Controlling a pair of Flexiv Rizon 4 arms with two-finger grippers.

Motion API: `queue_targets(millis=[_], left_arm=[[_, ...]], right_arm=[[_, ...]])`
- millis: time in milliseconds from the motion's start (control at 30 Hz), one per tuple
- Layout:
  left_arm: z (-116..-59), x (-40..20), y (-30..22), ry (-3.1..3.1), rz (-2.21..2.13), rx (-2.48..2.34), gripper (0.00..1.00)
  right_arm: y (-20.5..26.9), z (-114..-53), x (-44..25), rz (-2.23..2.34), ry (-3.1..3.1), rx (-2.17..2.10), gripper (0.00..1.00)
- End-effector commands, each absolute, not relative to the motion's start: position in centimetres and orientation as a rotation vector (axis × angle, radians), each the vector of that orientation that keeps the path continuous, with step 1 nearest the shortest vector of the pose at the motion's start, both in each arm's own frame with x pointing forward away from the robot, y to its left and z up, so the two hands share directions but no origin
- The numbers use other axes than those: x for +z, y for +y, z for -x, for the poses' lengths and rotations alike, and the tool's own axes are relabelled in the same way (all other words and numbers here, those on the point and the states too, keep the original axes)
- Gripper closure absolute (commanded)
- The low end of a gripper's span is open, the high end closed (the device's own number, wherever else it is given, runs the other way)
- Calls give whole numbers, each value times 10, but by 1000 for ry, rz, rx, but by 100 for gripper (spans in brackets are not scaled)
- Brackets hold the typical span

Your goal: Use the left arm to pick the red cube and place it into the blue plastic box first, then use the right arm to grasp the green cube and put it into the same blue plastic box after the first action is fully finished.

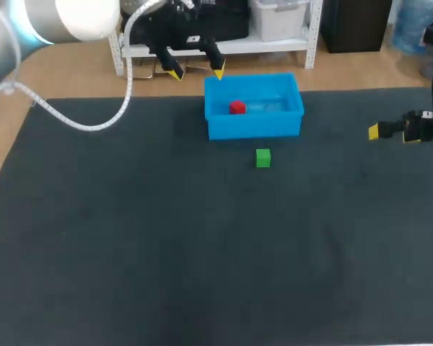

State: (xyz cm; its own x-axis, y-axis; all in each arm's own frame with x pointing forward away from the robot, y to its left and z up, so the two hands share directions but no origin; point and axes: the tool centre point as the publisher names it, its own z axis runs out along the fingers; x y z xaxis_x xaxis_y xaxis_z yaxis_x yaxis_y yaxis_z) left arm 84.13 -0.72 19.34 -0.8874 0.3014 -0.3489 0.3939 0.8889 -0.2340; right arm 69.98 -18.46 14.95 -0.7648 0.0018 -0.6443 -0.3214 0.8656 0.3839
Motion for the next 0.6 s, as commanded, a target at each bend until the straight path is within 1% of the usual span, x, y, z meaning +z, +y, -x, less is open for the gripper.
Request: queue_targets(millis=[33, 600], left_arm=[[-827, 193, 0, 2530, -442, -483, 0], [-811, 188, 11, 2518, -467, -573, 0]], right_arm=[[-185, -700, 149, 232, 2372, 639, 0], [-185, -700, 149, 232, 2372, 639, 0]])
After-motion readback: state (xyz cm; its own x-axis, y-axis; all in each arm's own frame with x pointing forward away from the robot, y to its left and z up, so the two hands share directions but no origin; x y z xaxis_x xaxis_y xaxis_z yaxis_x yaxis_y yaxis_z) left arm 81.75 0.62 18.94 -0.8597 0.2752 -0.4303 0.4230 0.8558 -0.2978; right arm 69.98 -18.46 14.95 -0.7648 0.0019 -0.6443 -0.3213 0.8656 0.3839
